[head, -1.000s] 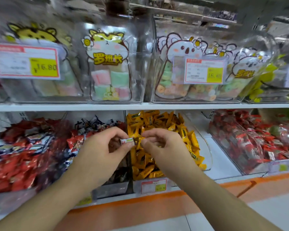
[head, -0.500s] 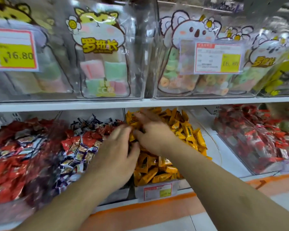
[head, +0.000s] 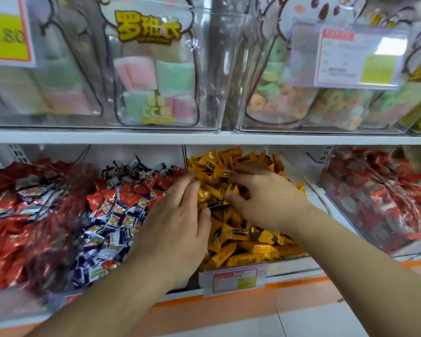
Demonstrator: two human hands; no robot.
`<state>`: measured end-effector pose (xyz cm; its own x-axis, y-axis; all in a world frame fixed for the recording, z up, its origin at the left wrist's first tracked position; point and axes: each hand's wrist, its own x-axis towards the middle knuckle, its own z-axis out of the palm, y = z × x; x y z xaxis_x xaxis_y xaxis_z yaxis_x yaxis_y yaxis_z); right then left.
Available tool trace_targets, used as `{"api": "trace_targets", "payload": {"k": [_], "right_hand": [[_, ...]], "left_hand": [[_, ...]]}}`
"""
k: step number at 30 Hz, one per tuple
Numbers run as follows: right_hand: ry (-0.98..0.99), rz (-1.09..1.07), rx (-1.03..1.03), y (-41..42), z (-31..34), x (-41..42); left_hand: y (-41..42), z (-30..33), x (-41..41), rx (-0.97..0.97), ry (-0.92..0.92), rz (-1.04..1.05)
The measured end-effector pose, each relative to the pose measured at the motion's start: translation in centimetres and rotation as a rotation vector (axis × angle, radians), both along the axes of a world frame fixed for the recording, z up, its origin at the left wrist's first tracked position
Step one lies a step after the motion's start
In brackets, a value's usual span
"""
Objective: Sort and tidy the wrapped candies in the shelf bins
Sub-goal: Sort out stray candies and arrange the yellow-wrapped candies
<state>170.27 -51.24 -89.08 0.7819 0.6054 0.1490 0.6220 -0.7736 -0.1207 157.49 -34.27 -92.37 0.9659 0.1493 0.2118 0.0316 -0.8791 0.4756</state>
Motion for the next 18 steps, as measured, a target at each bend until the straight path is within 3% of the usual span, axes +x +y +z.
{"api": "trace_targets", "payload": {"k": [13, 18], "right_hand": [[0.025, -0.025, 0.116, -2.5, 1.1, 0.6], [0.036, 0.13, 0.268, 0.3, 2.2, -2.1]], "left_hand": [[-0.3, 0.1, 0.0, -0.011, 0.01, 0.0], [-0.2, 0.1, 0.0, -0.02, 0.004, -0.013]]}}
